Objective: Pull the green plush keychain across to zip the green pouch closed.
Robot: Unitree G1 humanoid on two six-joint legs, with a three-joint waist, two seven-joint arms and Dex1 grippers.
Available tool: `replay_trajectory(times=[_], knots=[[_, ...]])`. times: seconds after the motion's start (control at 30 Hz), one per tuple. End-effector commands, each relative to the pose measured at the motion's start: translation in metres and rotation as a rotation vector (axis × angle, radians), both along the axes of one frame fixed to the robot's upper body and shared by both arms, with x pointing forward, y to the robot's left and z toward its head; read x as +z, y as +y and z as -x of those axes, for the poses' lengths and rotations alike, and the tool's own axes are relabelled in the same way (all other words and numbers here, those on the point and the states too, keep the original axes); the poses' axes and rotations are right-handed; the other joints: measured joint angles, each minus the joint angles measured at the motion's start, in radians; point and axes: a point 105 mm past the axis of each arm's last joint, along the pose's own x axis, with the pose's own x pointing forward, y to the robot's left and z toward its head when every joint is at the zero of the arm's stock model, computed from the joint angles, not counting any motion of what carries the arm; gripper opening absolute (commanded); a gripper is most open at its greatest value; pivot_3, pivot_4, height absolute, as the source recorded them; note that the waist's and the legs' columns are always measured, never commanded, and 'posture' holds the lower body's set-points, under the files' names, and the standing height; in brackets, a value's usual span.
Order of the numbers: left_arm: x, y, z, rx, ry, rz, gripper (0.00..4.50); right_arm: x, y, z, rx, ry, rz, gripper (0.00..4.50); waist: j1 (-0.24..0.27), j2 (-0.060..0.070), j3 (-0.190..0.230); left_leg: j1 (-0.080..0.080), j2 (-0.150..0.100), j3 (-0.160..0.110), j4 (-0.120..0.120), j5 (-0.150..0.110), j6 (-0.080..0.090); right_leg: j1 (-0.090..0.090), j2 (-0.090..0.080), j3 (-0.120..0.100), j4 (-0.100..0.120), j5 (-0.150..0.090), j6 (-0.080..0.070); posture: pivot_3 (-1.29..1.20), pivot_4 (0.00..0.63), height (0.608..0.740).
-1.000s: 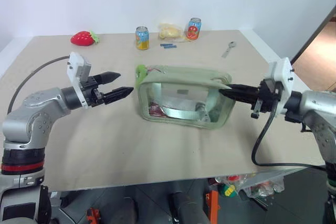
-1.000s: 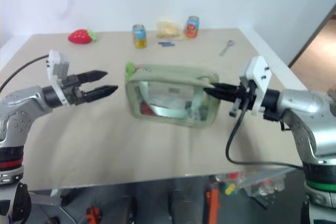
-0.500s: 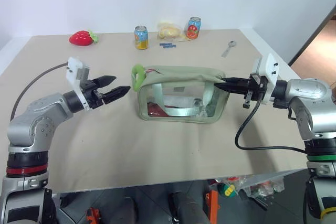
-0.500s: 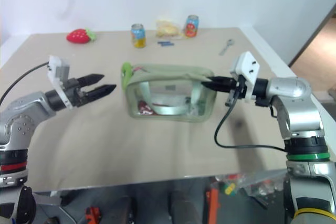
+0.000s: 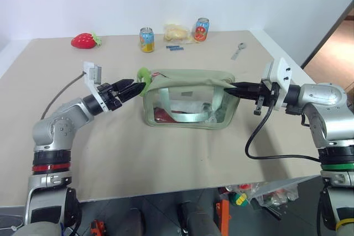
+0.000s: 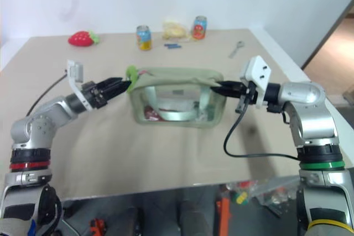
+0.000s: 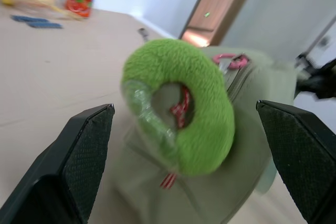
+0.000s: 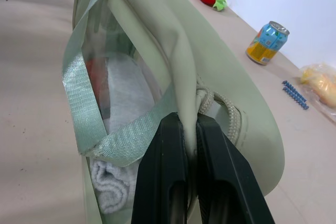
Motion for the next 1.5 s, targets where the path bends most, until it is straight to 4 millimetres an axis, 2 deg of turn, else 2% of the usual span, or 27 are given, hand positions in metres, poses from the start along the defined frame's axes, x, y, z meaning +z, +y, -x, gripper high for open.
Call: replay_trajectory(times=[0.03,0.1,0.13,0.23,0.43,0.5,0.57,0.63,0.77,0.8,0.93,1.07,1.17,1.43,1.5], knots=[[0.01,-0.001,-0.004,-0.002,-0.032,0.021,4.5,0.009,0.007,0.005,0.033,-0.046,0.02,0.02,-0.003,0.0,0.0,0.0,0.0,0.0,0.0,0.0,0.0,0.0,0.0,0.0,0.0,0.0,0.0,0.0,0.15,0.74],[0.01,-0.002,-0.005,-0.004,-0.03,0.041,4.5,0.01,0.007,0.006,0.032,-0.047,0.022,0.02,-0.003,0.0,0.0,0.0,0.0,0.0,0.0,0.0,0.0,0.0,0.0,0.0,0.0,0.0,0.0,0.0,0.15,0.74],[0.012,-0.002,-0.006,-0.005,-0.033,0.059,4.25,0.009,0.006,0.006,0.031,-0.047,0.023,0.0,-0.003,0.0,0.0,0.0,0.0,0.0,0.0,0.0,0.0,0.0,0.0,0.0,0.0,0.0,0.0,0.0,0.15,0.74],[0.014,-0.004,-0.005,-0.025,-0.03,0.076,3.33,0.009,0.006,0.008,0.031,-0.046,0.026,0.0,-0.003,0.0,0.0,0.0,0.0,0.0,0.0,0.0,0.0,0.0,0.0,0.0,0.0,0.0,0.0,0.0,0.15,0.74],[0.005,-0.003,-0.009,-0.011,0.004,0.075,1.33,0.01,0.006,0.008,0.027,-0.049,0.032,0.0,-0.004,0.0,0.0,0.0,0.0,0.0,0.0,0.0,0.0,0.0,0.0,0.0,0.0,0.0,0.0,0.0,0.15,0.74],[0.007,-0.003,-0.01,-0.006,-0.003,0.095,0.63,0.01,0.006,0.008,0.027,-0.049,0.033,0.0,-0.004,0.0,0.0,0.0,0.0,0.0,0.0,0.0,0.0,0.0,0.0,0.0,0.0,0.0,0.0,0.0,0.15,0.74],[0.015,-0.002,-0.009,-0.009,-0.035,0.104,0.11,0.01,0.006,0.009,0.027,-0.049,0.035,0.0,-0.004,0.0,0.0,0.0,0.0,0.0,0.0,0.0,0.0,0.0,0.0,0.0,0.0,0.0,0.0,0.0,0.15,0.74],[0.027,-0.002,-0.005,-0.019,-0.08,0.102,0.04,0.011,0.006,0.009,0.028,-0.048,0.032,0.0,-0.004,0.0,0.0,0.0,0.0,0.0,0.0,0.0,0.0,0.0,0.0,0.0,0.0,0.0,0.0,0.0,0.15,0.74],[0.072,-0.01,0.007,-0.074,-0.21,0.1,0.04,0.012,0.006,0.011,0.026,-0.043,0.031,0.0,-0.004,0.0,0.0,-0.001,0.0,-0.001,0.0,0.0,0.0,0.0,0.0,0.0,0.0,0.0,0.0,0.0,0.15,0.74],[0.077,-0.012,0.009,-0.082,-0.225,0.101,0.04,0.012,0.005,0.011,0.024,-0.042,0.031,0.0,-0.003,0.0,0.0,-0.001,0.0,-0.001,0.0,0.0,0.0,-0.001,0.0,0.0,0.0,0.0,0.0,0.0,0.15,0.74],[0.101,-0.041,0.02,-0.187,-0.318,0.041,0.04,0.011,0.003,0.01,0.017,-0.039,0.037,0.0,-0.003,0.0,0.0,-0.001,-0.001,0.0,0.0,0.0,0.0,0.0,0.0,0.001,0.0,0.0,0.0,0.0,0.15,0.74],[0.096,-0.064,0.02,-0.249,-0.325,-0.047,0.04,0.011,0.003,0.01,0.017,-0.04,0.035,0.0,-0.003,0.0,0.0,-0.001,-0.001,-0.001,-0.001,0.0,-0.001,0.0,0.0,0.001,0.0,0.0,0.0,0.0,0.15,0.74],[0.085,-0.081,0.009,-0.257,-0.331,-0.135,0.04,0.012,0.004,0.01,0.017,-0.044,0.032,0.0,0.0,0.0,0.0,-0.001,-0.002,-0.001,-0.001,0.0,-0.001,-0.001,0.0,0.0,0.0,0.0,0.0,0.0,0.15,0.74],[0.06,-0.087,0.001,-0.308,-0.316,-0.367,0.04,0.013,0.006,0.01,0.016,-0.052,0.027,0.0,-0.002,0.0,0.0,-0.001,-0.002,-0.001,-0.001,0.0,-0.001,-0.001,0.0,0.001,0.0,0.0,0.0,0.0,0.15,0.74],[0.06,-0.084,0.003,-0.326,-0.312,-0.39,0.79,0.013,0.007,0.01,0.016,-0.054,0.027,0.0,-0.002,0.0,0.0,-0.002,-0.002,-0.001,-0.001,0.0,-0.001,-0.001,0.0,0.001,0.0,0.0,0.0,0.0,0.15,0.74]])
